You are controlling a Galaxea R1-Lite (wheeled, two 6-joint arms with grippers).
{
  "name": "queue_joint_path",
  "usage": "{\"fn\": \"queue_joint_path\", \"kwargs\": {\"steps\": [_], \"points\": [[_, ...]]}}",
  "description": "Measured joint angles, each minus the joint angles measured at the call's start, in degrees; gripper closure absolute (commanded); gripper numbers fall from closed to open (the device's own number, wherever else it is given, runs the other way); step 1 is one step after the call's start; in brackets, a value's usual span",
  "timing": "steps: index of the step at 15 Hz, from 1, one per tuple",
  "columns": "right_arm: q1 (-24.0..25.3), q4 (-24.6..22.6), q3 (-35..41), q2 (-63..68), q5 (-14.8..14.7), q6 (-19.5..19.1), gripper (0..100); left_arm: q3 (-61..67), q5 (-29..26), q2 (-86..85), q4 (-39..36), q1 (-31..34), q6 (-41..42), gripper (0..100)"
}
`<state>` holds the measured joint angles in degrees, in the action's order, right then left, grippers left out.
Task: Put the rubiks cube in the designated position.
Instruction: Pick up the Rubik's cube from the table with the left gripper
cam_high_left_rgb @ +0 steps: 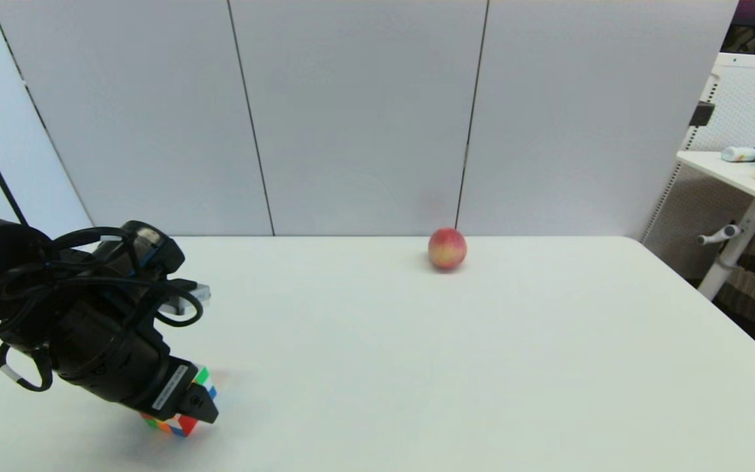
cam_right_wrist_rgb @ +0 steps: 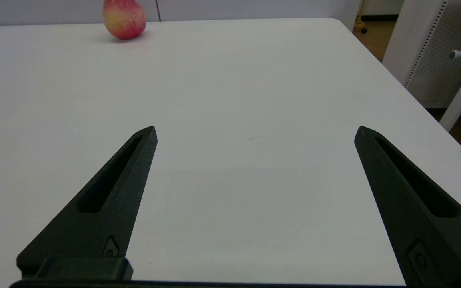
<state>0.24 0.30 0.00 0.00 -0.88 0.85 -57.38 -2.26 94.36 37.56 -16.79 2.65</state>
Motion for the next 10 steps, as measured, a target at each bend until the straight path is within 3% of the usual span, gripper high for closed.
{"fn": "queue_joint_path", "kwargs": {"steps": [4, 5, 10], "points": [[0.0, -0.01, 0.0, 0.0, 0.0, 0.02, 0, 0.05, 0.06, 0.63, -0.2, -0.16, 0.11, 0], [0.0, 0.0, 0.0, 0.0, 0.0, 0.0, 0, 0.0, 0.09, 0.85, -0.22, -0.33, 0.1, 100], [0.0, 0.0, 0.0, 0.0, 0.02, 0.0, 0, -0.15, 2.55, 1.67, -0.62, -0.93, 0.07, 100]]}}
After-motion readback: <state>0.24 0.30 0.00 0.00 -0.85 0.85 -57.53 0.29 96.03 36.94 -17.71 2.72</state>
